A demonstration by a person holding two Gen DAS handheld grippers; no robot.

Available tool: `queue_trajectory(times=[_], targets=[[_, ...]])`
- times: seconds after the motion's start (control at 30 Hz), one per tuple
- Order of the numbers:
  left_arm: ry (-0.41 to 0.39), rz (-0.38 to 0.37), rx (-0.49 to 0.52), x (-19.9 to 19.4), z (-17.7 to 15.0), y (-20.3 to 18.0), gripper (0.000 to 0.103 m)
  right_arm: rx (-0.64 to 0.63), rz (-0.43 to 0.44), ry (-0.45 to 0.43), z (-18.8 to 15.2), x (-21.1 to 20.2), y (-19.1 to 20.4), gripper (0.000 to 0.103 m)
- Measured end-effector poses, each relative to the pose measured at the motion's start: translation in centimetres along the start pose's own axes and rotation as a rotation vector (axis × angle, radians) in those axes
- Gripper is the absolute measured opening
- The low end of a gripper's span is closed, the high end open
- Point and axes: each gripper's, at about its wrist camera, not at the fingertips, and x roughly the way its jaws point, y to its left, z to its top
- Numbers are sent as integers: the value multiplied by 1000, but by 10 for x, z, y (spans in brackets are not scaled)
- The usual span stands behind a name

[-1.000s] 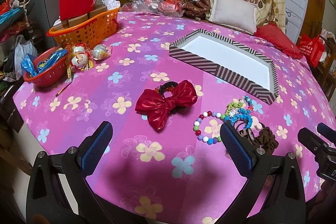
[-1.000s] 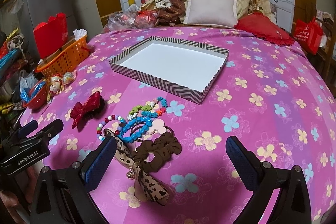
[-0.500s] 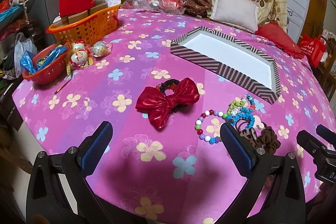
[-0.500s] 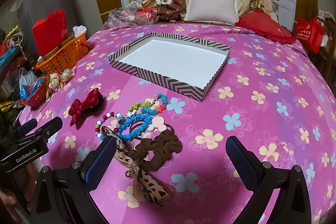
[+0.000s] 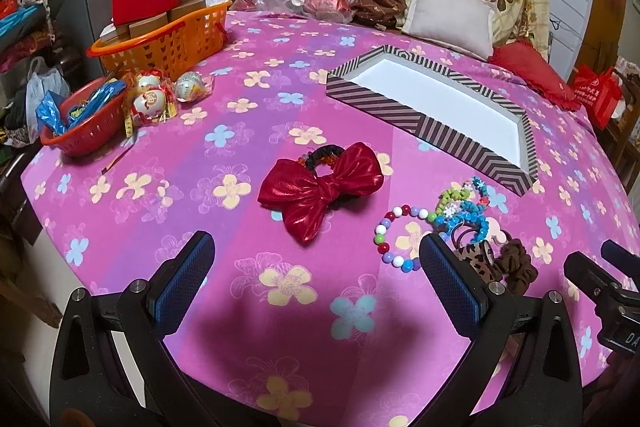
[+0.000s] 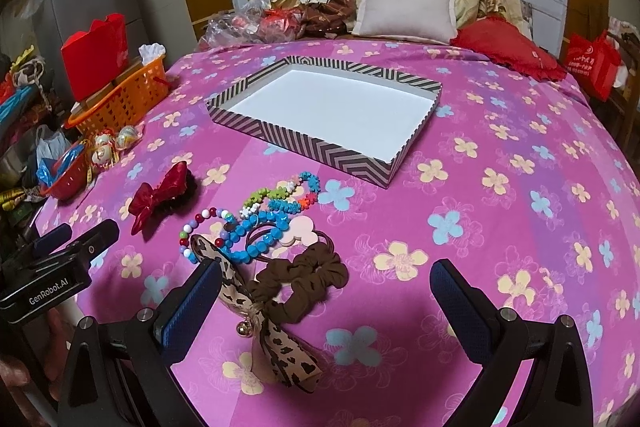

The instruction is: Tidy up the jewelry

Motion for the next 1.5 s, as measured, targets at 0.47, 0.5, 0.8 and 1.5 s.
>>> queue_trajectory(times=[0.47, 0.5, 0.8, 1.5], targets=[[62, -15, -75, 14, -2, 30, 102, -63, 93, 79, -26, 12, 0, 103], [67, -18, -82, 15, -1, 32, 102, -83, 101, 86, -29, 14, 4, 103], [77, -17, -94, 18, -1, 38, 102, -163, 103, 89, -35, 30, 23, 102], [30, 10, 178, 60, 34, -3, 102, -103, 105, 110, -35, 66, 13, 97]])
